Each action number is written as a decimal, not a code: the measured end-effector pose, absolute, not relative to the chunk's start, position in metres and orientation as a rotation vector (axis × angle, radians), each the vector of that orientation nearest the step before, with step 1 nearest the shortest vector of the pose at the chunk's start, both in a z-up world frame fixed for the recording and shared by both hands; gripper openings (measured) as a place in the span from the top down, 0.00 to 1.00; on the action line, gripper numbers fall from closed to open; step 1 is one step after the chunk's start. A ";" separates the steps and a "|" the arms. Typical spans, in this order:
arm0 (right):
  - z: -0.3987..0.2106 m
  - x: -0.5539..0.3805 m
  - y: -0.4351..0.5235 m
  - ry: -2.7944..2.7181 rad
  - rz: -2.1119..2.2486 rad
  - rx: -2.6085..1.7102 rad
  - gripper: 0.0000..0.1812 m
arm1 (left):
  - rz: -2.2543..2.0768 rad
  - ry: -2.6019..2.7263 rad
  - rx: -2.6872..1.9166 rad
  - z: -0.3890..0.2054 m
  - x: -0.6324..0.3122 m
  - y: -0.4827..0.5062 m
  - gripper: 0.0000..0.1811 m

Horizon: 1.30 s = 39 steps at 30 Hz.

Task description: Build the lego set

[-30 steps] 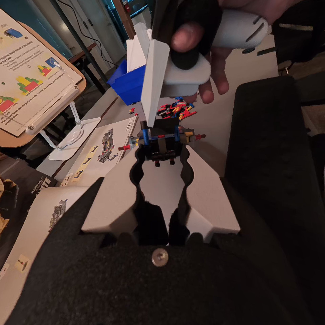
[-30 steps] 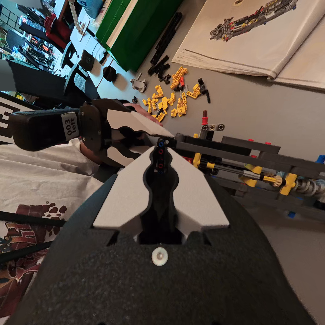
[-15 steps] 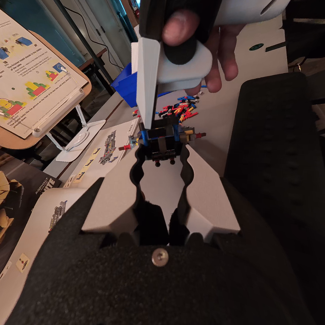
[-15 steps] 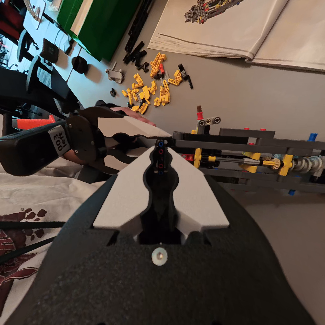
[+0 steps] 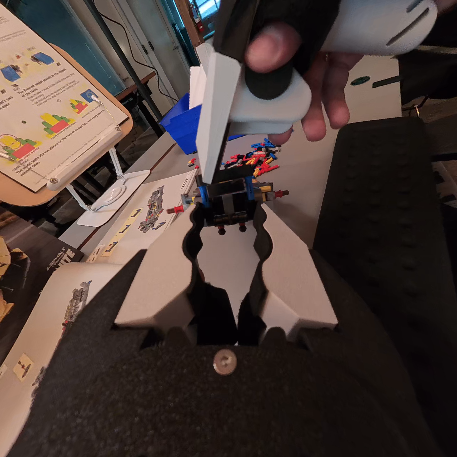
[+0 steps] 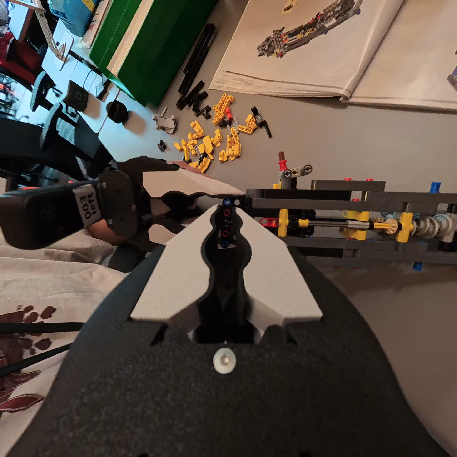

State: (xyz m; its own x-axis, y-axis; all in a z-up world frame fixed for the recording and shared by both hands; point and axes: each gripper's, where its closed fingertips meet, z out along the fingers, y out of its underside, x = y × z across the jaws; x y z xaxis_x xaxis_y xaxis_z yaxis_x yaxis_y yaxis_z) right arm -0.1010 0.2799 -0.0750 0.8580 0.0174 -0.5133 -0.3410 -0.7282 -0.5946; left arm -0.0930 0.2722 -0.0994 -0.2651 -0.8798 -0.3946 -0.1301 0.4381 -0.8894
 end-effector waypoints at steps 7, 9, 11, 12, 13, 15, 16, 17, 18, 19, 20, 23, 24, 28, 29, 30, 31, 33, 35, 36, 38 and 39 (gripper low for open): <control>-0.074 -0.099 0.283 0.123 0.503 -2.300 0.97 | -0.990 1.691 -0.921 -0.100 -0.092 0.273 0.79; -0.075 -0.100 0.283 0.100 0.507 -2.305 0.97 | -0.984 1.694 -0.921 -0.101 -0.092 0.273 0.79; -0.075 -0.101 0.281 0.074 0.516 -2.316 0.97 | -0.971 1.693 -0.907 -0.100 -0.094 0.272 0.79; -0.074 -0.102 0.281 0.083 0.527 -2.314 0.97 | -0.969 1.687 -0.903 -0.099 -0.094 0.272 0.79; -0.074 -0.102 0.281 0.088 0.532 -2.308 0.97 | -0.968 1.684 -0.905 -0.098 -0.094 0.272 0.79; -0.075 -0.101 0.281 0.111 0.542 -2.312 0.97 | -0.957 1.686 -0.905 -0.099 -0.093 0.272 0.79; -0.075 -0.101 0.281 0.128 0.554 -2.309 0.97 | -0.954 1.687 -0.907 -0.100 -0.093 0.272 0.79; -0.076 -0.101 0.280 0.150 0.577 -2.309 0.97 | -0.955 1.689 -0.907 -0.100 -0.093 0.272 0.79; -0.076 -0.101 0.281 0.177 0.610 -2.301 0.97 | -0.954 1.689 -0.908 -0.100 -0.093 0.272 0.79; -0.076 -0.101 0.281 0.198 0.645 -2.293 0.97 | -0.952 1.690 -0.907 -0.100 -0.093 0.272 0.79; -0.076 -0.101 0.280 0.213 0.674 -2.287 0.97 | -0.954 1.692 -0.906 -0.100 -0.093 0.272 0.79; -0.077 -0.102 0.280 0.132 0.655 -2.268 0.97 | -0.966 1.701 -0.903 -0.101 -0.094 0.270 0.79; -0.078 -0.102 0.280 0.088 0.610 -2.272 0.97 | -0.971 1.705 -0.903 -0.101 -0.094 0.269 0.79; -0.076 -0.102 0.282 -0.049 0.482 -2.267 0.96 | -0.990 1.696 -0.915 -0.099 -0.093 0.270 0.79; -0.076 -0.102 0.282 -0.035 0.499 -2.265 0.96 | -0.988 1.694 -0.914 -0.099 -0.093 0.270 0.79; -0.076 -0.101 0.282 -0.006 0.526 -2.267 0.97 | -0.984 1.692 -0.911 -0.099 -0.093 0.270 0.79; -0.076 -0.101 0.282 0.015 0.547 -2.271 0.96 | -0.989 1.688 -0.909 -0.099 -0.093 0.270 0.79; -0.074 -0.101 0.283 0.018 0.557 -2.262 0.97 | -1.006 1.676 -0.900 -0.097 -0.092 0.271 0.79; -0.073 -0.101 0.281 0.003 0.555 -2.256 0.96 | -1.005 1.676 -0.888 -0.097 -0.093 0.270 0.78; -0.073 -0.101 0.280 0.002 0.561 -2.251 0.96 | -0.999 1.677 -0.885 -0.097 -0.093 0.270 0.78; -0.071 -0.099 0.275 0.011 0.584 -2.247 0.92 | -1.004 1.675 -0.894 -0.098 -0.093 0.272 0.79; -0.072 -0.097 0.272 0.013 0.584 -2.255 0.92 | -1.009 1.674 -0.905 -0.098 -0.093 0.273 0.79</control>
